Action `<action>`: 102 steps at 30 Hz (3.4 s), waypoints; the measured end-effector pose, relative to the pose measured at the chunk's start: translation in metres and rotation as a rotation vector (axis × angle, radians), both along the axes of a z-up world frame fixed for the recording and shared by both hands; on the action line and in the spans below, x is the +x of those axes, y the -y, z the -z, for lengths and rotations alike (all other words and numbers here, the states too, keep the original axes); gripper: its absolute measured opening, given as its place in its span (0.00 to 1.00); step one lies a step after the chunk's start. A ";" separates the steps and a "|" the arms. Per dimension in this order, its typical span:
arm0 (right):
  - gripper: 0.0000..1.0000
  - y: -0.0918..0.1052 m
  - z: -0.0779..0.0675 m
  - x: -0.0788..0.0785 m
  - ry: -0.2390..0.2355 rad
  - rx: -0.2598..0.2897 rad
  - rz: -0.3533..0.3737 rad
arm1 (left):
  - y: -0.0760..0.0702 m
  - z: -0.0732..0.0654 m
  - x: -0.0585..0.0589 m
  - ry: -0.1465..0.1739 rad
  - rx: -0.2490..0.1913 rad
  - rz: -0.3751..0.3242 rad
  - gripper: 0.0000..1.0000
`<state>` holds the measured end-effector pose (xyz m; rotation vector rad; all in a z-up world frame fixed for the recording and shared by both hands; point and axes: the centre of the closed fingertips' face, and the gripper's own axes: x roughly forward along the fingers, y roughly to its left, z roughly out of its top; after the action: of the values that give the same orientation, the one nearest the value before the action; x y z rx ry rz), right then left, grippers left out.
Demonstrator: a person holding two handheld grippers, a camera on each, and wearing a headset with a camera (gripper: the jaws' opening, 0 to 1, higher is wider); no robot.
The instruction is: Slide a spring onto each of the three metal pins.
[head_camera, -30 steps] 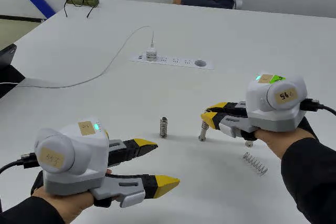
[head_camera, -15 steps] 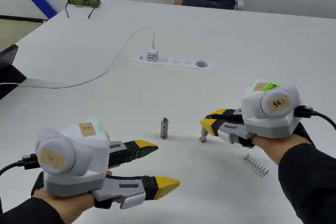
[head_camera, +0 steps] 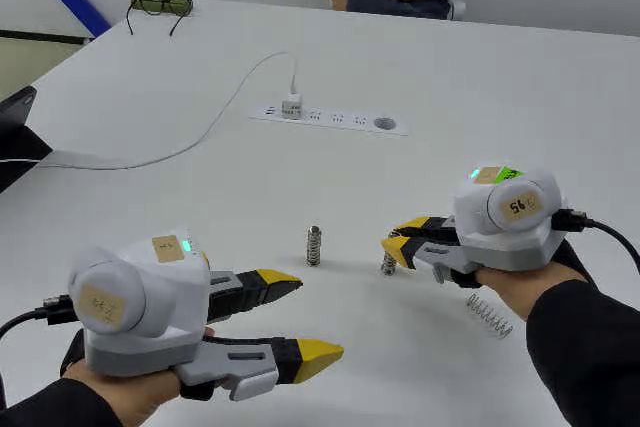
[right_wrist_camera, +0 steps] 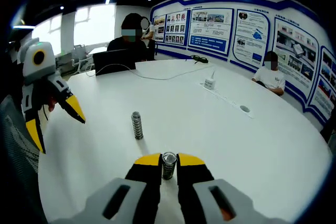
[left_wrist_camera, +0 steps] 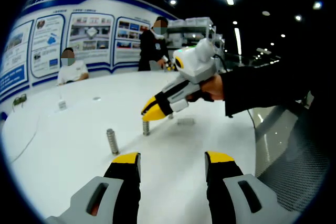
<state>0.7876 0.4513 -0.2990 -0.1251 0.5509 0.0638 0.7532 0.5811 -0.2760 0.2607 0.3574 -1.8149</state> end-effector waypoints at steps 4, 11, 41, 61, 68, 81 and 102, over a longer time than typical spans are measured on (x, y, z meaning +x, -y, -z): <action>0.12 0.000 0.004 0.000 -0.011 -0.007 0.001 | 0.000 0.001 -0.001 -0.001 0.001 0.000 0.50; 0.13 0.000 0.008 -0.001 -0.027 -0.010 0.004 | -0.001 0.002 0.000 -0.004 0.004 -0.003 0.50; 0.17 0.000 0.000 -0.027 -0.028 -0.023 0.026 | 0.003 -0.004 -0.002 0.007 -0.009 0.011 0.50; 0.18 -0.004 -0.009 -0.056 -0.025 -0.035 0.021 | 0.006 -0.007 -0.005 0.016 -0.012 0.023 0.50; 0.19 -0.004 -0.010 -0.066 -0.027 -0.037 0.027 | 0.007 -0.009 -0.006 0.020 -0.014 0.026 0.50; 0.19 0.011 0.004 -0.088 -0.067 -0.047 0.065 | 0.005 -0.010 -0.007 0.026 -0.012 0.028 0.50; 0.19 0.030 0.039 -0.121 -0.177 -0.037 0.107 | 0.004 -0.008 -0.006 0.025 -0.004 0.022 0.49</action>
<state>0.6664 0.4211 -0.3383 -0.1268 0.7344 -0.0399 0.7468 0.5769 -0.2679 0.2853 0.3343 -1.8324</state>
